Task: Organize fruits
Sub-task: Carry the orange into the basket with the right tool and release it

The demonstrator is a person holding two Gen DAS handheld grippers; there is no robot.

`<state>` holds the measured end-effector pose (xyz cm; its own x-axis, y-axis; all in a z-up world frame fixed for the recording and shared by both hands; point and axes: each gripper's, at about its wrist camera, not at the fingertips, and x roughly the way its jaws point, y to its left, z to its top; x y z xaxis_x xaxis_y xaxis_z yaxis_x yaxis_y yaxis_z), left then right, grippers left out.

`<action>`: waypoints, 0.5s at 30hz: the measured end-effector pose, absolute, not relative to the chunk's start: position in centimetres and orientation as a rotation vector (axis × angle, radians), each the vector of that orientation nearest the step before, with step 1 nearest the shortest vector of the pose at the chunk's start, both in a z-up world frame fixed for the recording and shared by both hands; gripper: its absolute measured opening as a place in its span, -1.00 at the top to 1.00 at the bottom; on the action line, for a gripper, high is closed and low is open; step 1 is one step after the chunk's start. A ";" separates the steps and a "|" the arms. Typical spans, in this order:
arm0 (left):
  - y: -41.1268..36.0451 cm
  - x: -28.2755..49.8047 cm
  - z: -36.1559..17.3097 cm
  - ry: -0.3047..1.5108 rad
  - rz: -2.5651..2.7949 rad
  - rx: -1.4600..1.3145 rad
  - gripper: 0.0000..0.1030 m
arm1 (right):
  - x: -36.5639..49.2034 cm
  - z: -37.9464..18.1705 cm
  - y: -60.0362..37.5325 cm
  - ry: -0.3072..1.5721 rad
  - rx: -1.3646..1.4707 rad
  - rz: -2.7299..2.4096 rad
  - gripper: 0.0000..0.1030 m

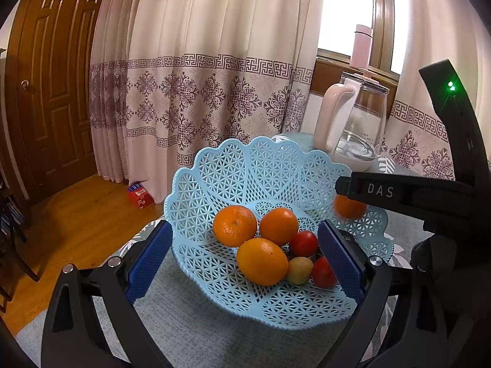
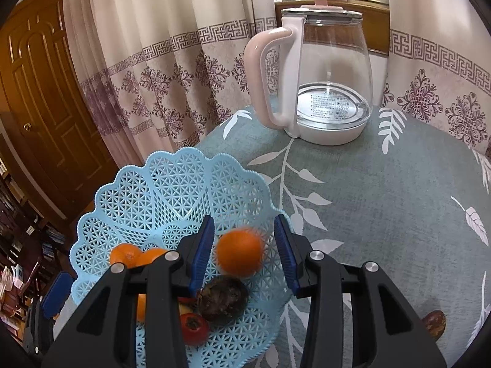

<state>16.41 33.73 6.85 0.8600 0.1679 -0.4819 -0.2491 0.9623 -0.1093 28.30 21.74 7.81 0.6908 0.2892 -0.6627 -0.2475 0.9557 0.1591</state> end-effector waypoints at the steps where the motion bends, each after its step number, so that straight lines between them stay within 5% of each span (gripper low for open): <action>1: 33.7 16.4 6.8 0.491 0.222 -0.171 -0.88 | 28.2 7.9 21.6 0.746 0.064 0.299 0.19; 15: 33.5 16.1 7.0 0.467 0.235 -0.161 -0.88 | 26.6 8.5 20.6 0.722 0.101 0.294 0.19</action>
<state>16.09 33.50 6.96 0.8668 0.1866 -0.4624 -0.2598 0.9605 -0.0996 26.55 20.61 8.47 0.7116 0.2995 -0.6355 -0.2300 0.9540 0.1921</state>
